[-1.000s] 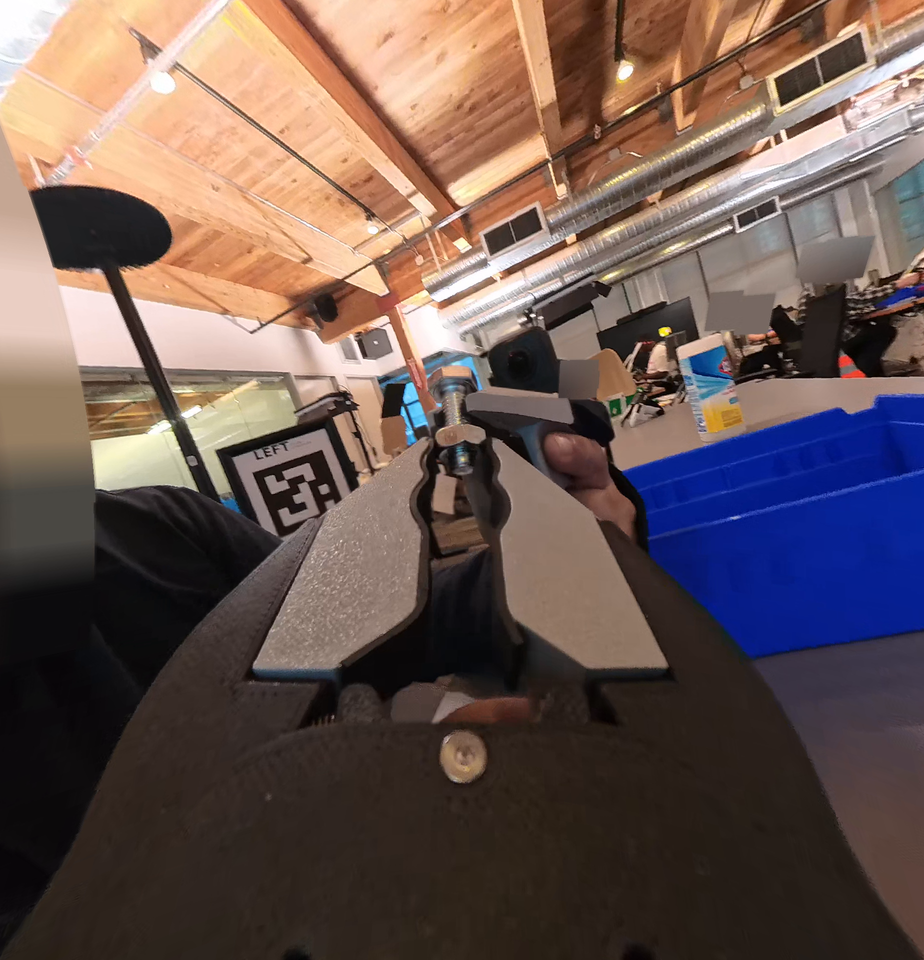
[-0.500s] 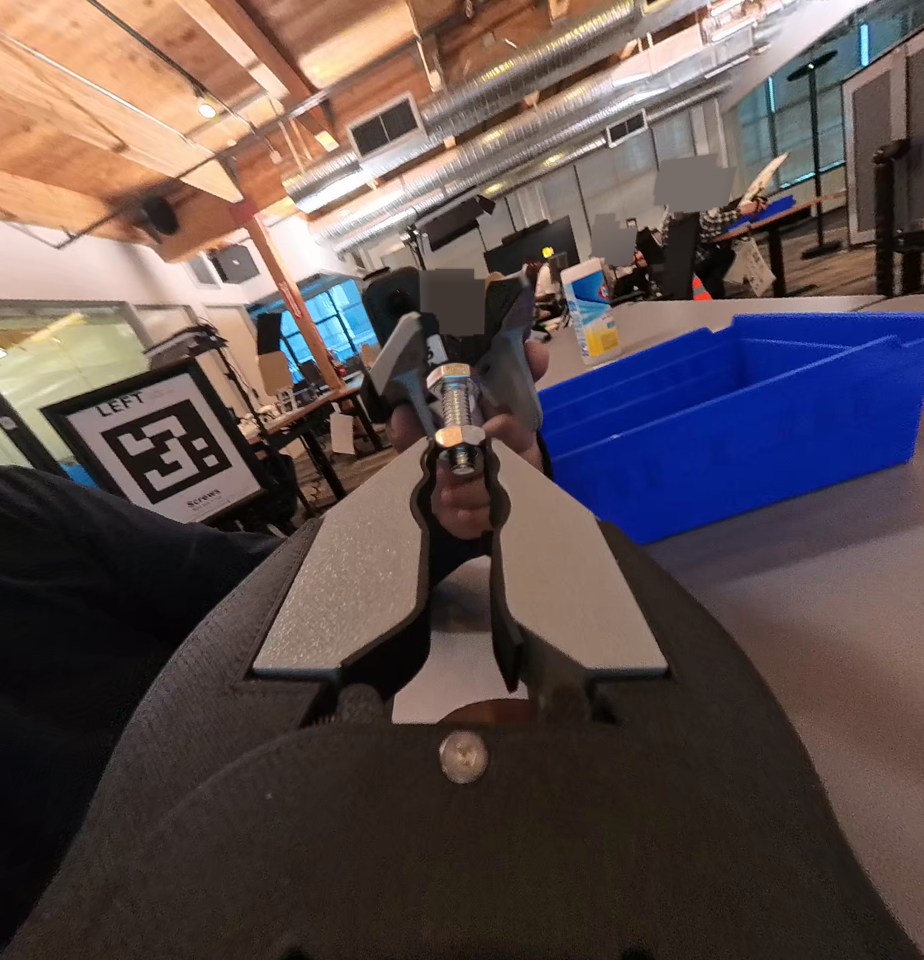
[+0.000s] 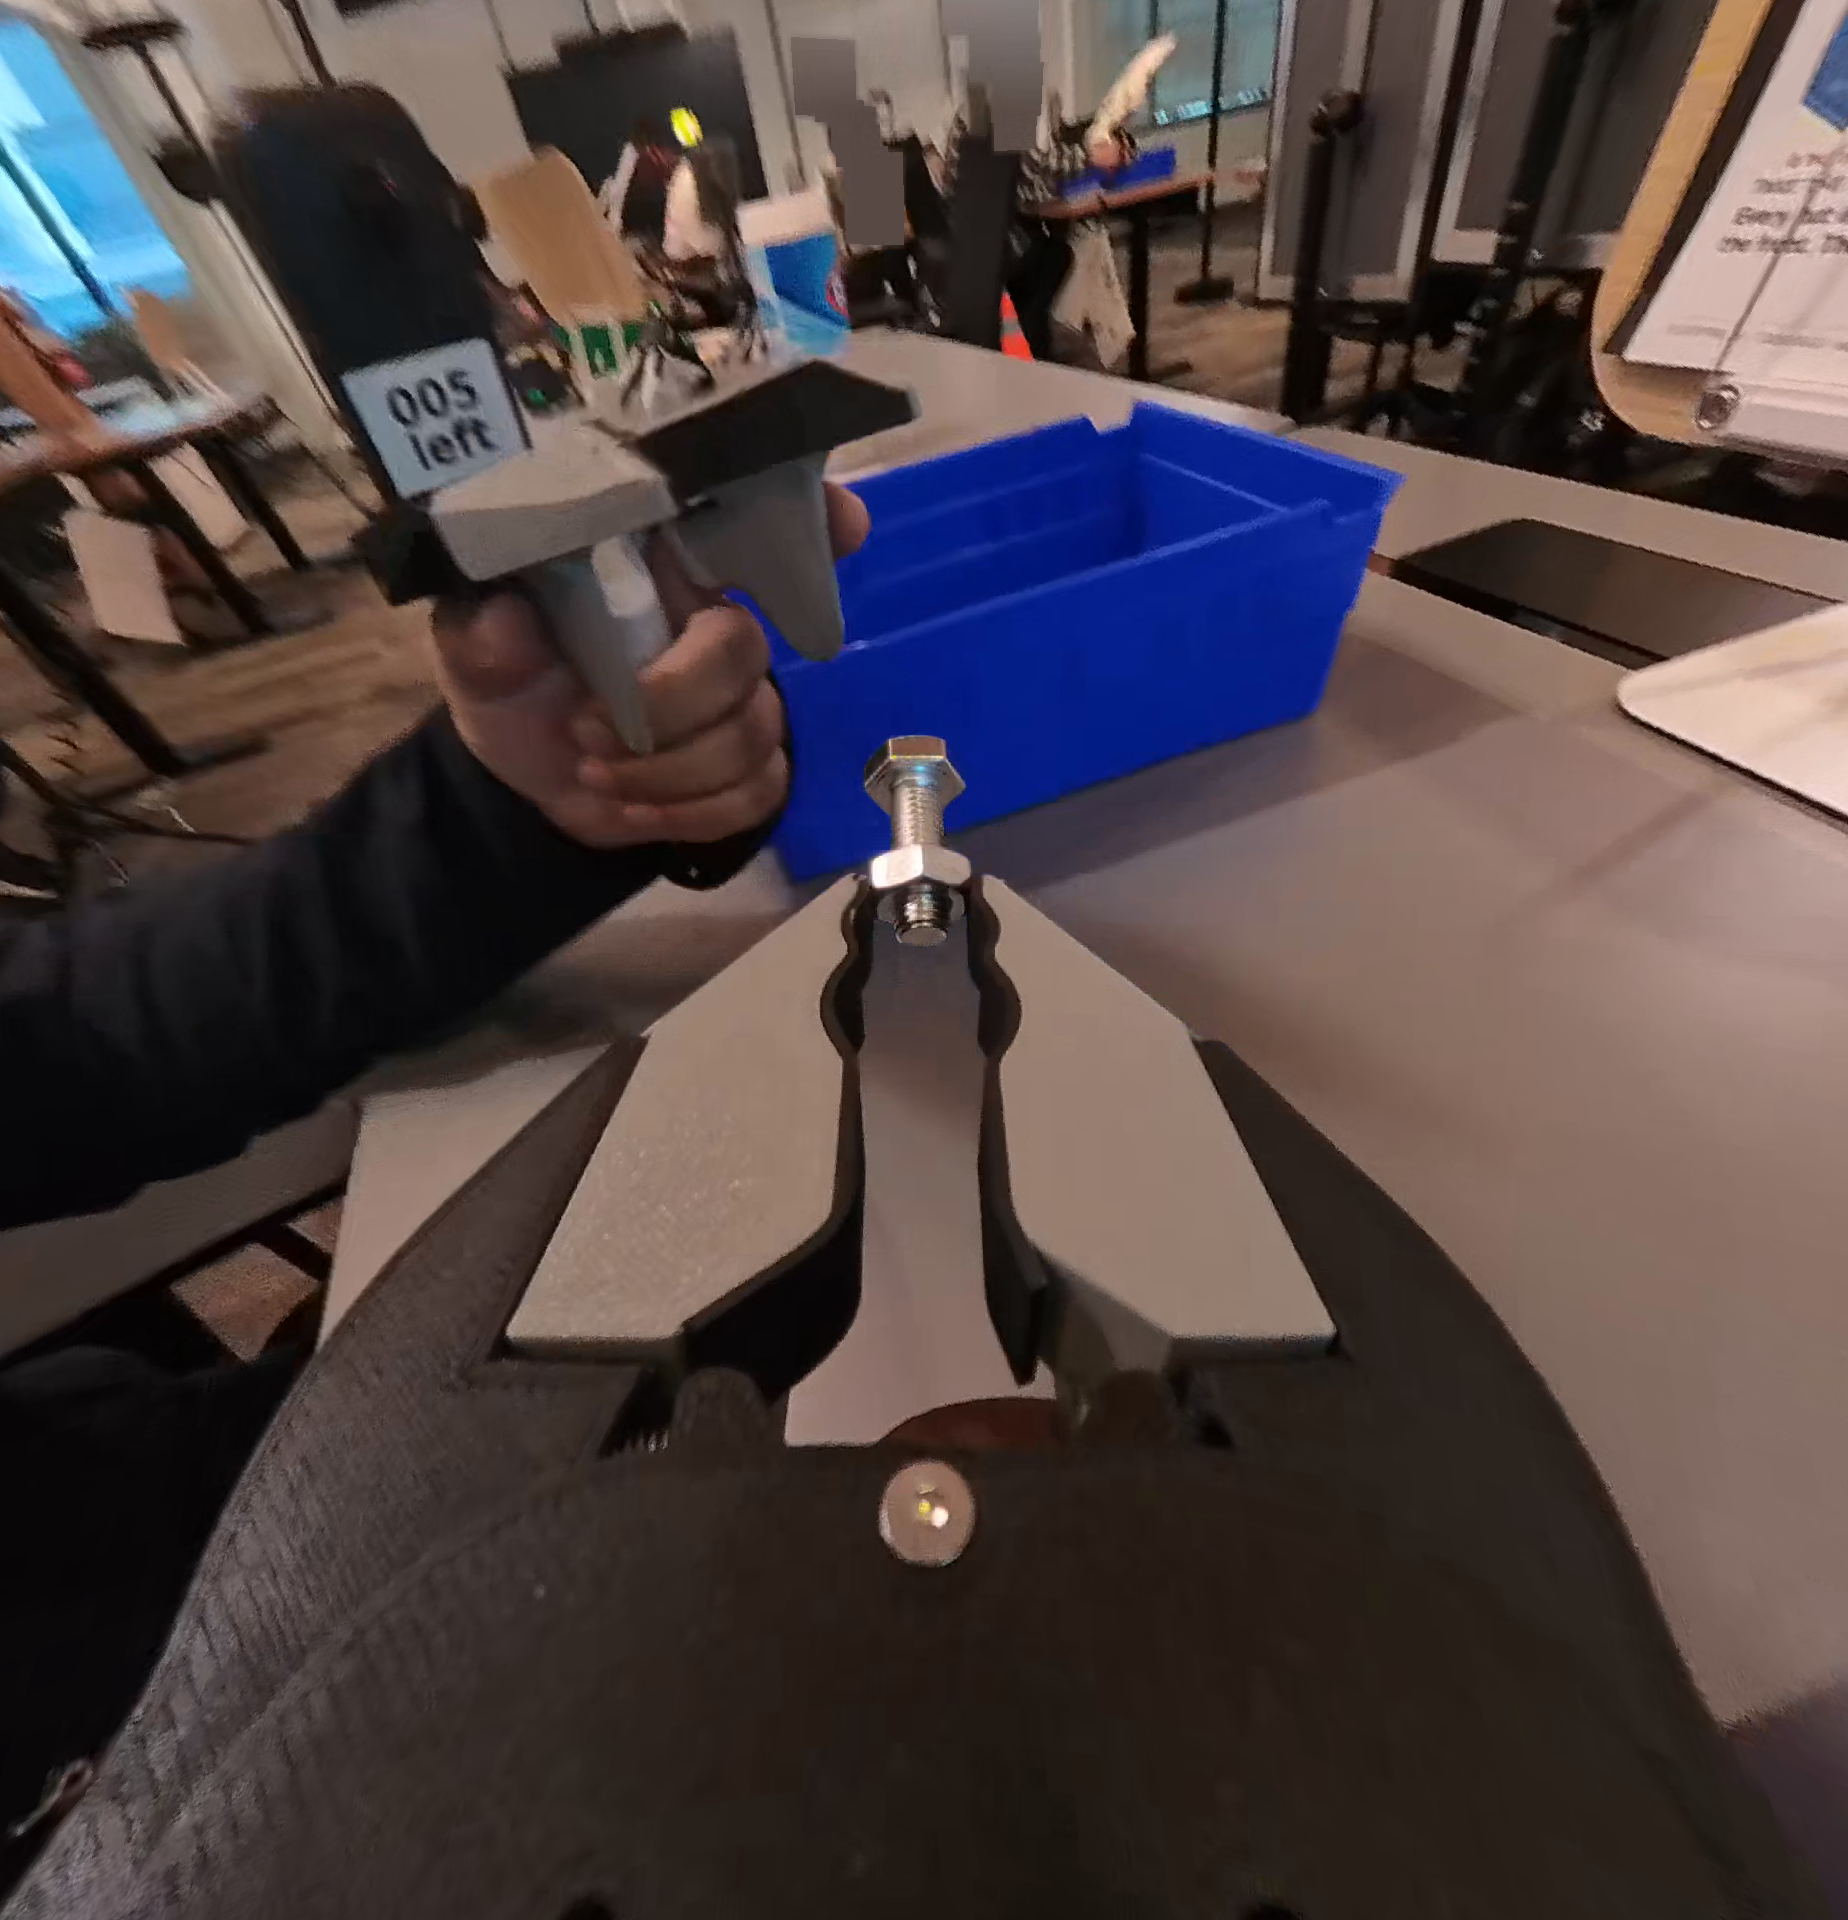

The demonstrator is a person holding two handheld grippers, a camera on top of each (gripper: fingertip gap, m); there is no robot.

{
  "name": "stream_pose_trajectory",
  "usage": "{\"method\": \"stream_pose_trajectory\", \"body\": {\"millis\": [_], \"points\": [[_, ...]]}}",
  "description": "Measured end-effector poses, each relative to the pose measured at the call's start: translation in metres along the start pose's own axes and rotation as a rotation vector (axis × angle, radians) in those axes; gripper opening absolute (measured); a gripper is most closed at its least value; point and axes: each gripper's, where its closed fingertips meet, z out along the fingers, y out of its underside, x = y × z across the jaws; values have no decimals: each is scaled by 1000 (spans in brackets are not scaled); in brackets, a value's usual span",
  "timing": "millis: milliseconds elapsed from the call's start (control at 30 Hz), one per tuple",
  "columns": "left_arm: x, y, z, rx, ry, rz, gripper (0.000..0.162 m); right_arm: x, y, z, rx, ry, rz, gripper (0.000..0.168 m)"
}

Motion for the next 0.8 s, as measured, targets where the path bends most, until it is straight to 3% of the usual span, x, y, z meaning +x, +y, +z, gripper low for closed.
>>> {"method": "stream_pose_trajectory", "body": {"millis": [100,233,533,800], "points": [[5,17,3,-88,6,54,50,11,12,-3,-105,43,21,14],[9,23,5,-122,17,82,50,15,2,-8,-173,71,76,14],[12,40,7,-230,-13,219,47,24,-9,-36,-536,249,-136,14],[29,67,18,-318,13,366,44,-2,-8,-39,-677,163,-150,14]]}}
